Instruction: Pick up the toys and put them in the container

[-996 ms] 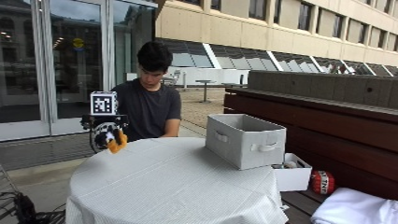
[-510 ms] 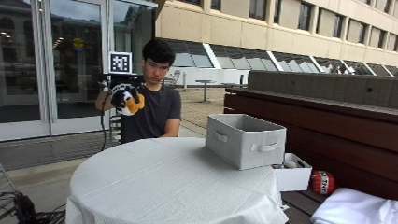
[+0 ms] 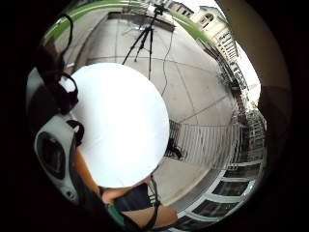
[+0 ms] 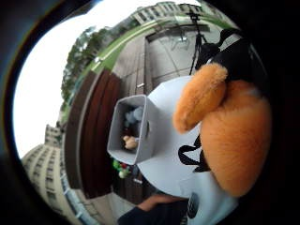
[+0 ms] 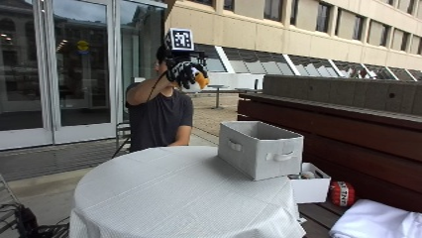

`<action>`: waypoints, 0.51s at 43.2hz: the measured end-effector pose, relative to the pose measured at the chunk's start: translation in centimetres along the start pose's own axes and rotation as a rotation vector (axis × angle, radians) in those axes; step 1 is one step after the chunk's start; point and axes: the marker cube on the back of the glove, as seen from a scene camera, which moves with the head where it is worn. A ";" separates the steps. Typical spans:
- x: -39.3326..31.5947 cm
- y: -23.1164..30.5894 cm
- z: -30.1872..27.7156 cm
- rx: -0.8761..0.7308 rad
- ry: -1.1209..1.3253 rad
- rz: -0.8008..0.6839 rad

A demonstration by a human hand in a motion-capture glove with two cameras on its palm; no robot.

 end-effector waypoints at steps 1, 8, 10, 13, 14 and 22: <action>-0.9 0.0 0.0 -0.002 -0.004 -0.007; -6.7 0.1 -0.1 0.000 0.010 -0.072; -8.7 0.4 -0.4 0.001 0.009 -0.091; -11.3 0.7 -0.7 0.012 0.014 -0.113; -12.2 0.8 -0.8 0.019 0.016 -0.117; -18.7 1.8 -2.0 0.031 0.001 -0.185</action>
